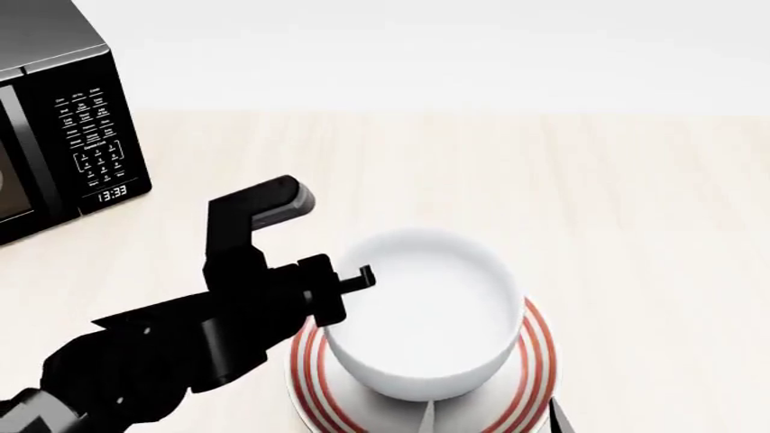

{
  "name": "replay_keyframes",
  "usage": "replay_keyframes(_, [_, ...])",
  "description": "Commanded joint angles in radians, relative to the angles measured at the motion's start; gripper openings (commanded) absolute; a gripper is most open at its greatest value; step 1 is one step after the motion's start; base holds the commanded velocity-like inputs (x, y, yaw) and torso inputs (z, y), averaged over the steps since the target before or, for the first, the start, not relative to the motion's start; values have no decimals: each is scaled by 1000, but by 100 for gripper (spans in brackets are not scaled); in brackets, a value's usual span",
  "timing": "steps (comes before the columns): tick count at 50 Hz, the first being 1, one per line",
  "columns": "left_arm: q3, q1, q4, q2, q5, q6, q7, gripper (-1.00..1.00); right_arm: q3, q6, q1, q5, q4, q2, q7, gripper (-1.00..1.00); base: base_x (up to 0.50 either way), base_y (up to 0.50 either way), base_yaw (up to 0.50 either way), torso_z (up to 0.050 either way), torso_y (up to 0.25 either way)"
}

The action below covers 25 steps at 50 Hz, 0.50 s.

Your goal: Pick up the white bowl and put it on the plate.

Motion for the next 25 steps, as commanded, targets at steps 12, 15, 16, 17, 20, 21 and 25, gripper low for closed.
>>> replay_keyframes(12, [157,-36,-9,2,-157,35,11,100,-3,-3,5,6,2,3,6,100,0,0,0,0,0])
replay_keyframes(15, [176,-38,-12,2,-172,38,19,100,-5,-4,4,6,2,4,6,100,0,0,0,0,0])
replay_keyframes(16, [180,-39,-15,2,-176,39,21,100,-6,-3,6,6,3,4,6,100,0,0,0,0,0])
replay_keyframes(17, [185,-40,-16,1,-179,40,22,100,-6,-3,6,6,3,4,7,100,0,0,0,0,0])
replay_keyframes(20, [186,-38,8,-15,-178,60,8,100,-6,-4,6,6,4,5,7,100,0,0,0,0,0])
replay_keyframes(21, [181,-32,60,-41,-174,86,-17,100,-6,-5,6,7,4,4,8,100,0,0,0,0,0])
replay_keyframes(25, [172,-20,262,-133,-144,160,-118,100,-9,-2,7,4,1,5,10,100,0,0,0,0,2])
